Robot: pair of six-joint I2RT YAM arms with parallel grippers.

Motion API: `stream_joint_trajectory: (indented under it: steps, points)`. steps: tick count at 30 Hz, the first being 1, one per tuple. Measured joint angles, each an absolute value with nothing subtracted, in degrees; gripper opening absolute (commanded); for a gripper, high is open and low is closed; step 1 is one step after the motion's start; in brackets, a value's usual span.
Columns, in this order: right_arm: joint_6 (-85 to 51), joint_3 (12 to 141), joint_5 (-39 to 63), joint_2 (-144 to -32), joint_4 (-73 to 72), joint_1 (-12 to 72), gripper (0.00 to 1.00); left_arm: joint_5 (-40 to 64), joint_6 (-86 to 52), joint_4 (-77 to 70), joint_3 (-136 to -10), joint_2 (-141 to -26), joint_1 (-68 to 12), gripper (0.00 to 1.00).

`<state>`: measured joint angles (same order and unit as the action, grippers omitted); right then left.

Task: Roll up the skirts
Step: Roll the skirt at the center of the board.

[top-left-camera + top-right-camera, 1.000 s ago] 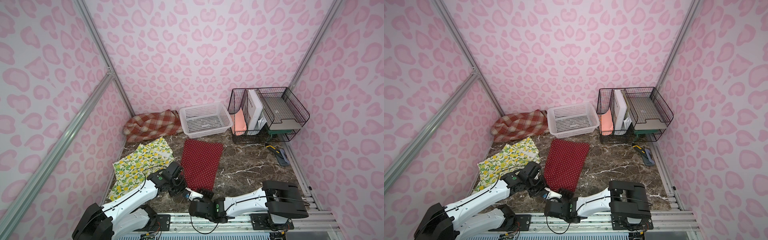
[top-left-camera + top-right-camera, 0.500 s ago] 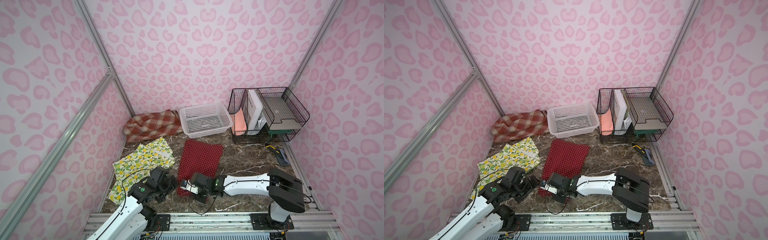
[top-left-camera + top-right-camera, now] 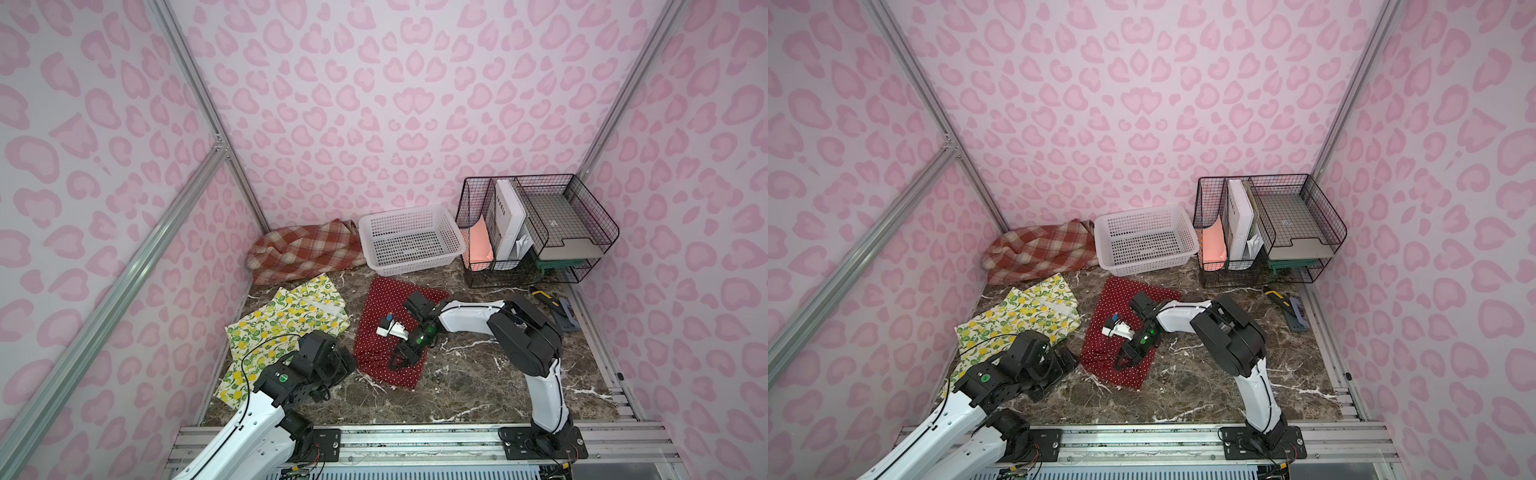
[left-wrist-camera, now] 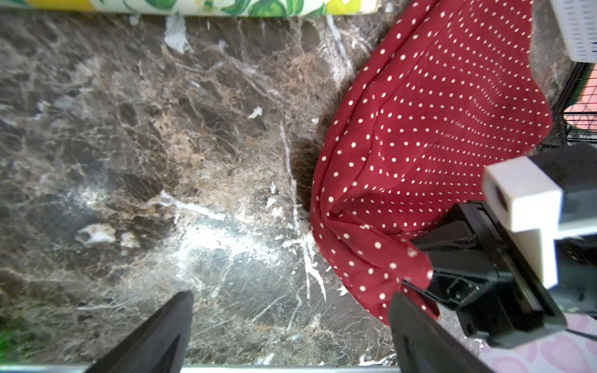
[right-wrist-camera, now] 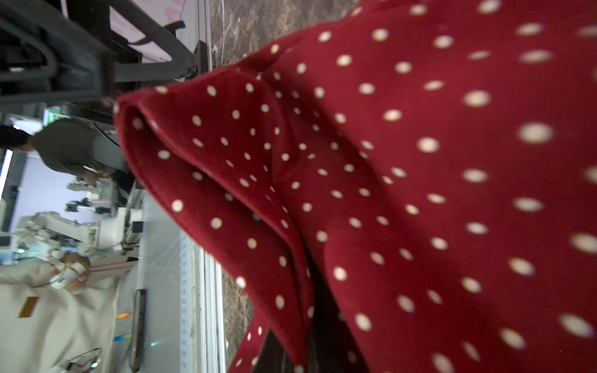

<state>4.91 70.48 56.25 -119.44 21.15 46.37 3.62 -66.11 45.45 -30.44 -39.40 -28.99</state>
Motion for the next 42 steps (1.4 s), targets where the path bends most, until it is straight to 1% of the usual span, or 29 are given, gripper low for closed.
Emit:
stream_joint_trajectory:
  steps: [3,5,9,10,12,17,19,26,33,36,40,42]
  points:
    - [4.9,71.2,58.5,-120.7,21.6,44.4,0.0,3.0,-64.5,45.4,-31.6,-39.6,-29.0,0.97]
    - [4.8,72.1,59.2,-121.8,21.9,43.5,0.0,2.7,-63.6,44.6,-31.8,-40.4,-29.3,0.9]
    - [4.3,74.1,59.1,-124.0,22.2,42.9,0.0,2.6,-62.0,41.3,-31.1,-43.9,-31.4,0.71]
    - [4.2,74.7,59.1,-124.6,22.3,42.8,0.0,2.7,-61.6,40.3,-31.1,-45.3,-32.2,0.69]
    - [4.1,75.5,59.4,-125.5,22.7,42.5,0.0,2.6,-61.3,38.1,-31.1,-47.9,-33.5,0.71]
    - [4.1,75.8,60.8,-126.4,23.3,42.0,0.0,1.5,-61.2,30.8,-29.7,-52.1,-35.5,0.84]
    - [4.1,75.8,60.9,-126.5,23.3,42.0,0.0,0.8,-61.3,28.1,-28.6,-53.5,-36.0,0.86]
    - [4.1,75.8,61.5,-126.5,23.2,41.7,0.0,-0.5,-61.7,19.1,-25.6,-58.9,-37.1,0.84]
    - [4.1,75.7,61.5,-126.4,23.2,41.6,0.0,-4.3,-62.4,16.6,-27.5,-67.1,-37.4,0.85]
    - [4.1,75.5,61.3,-126.2,23.1,41.6,0.0,-6.9,-62.7,15.9,-30.1,-71.7,-37.4,0.82]
    - [4.2,75.0,61.5,-126.1,22.6,41.6,0.0,-9.9,-62.9,15.0,-31.9,-75.7,-37.4,0.81]
    - [4.3,75.0,61.7,-126.1,22.5,41.5,0.0,-11.3,-63.1,14.5,-31.8,-76.3,-37.4,0.74]
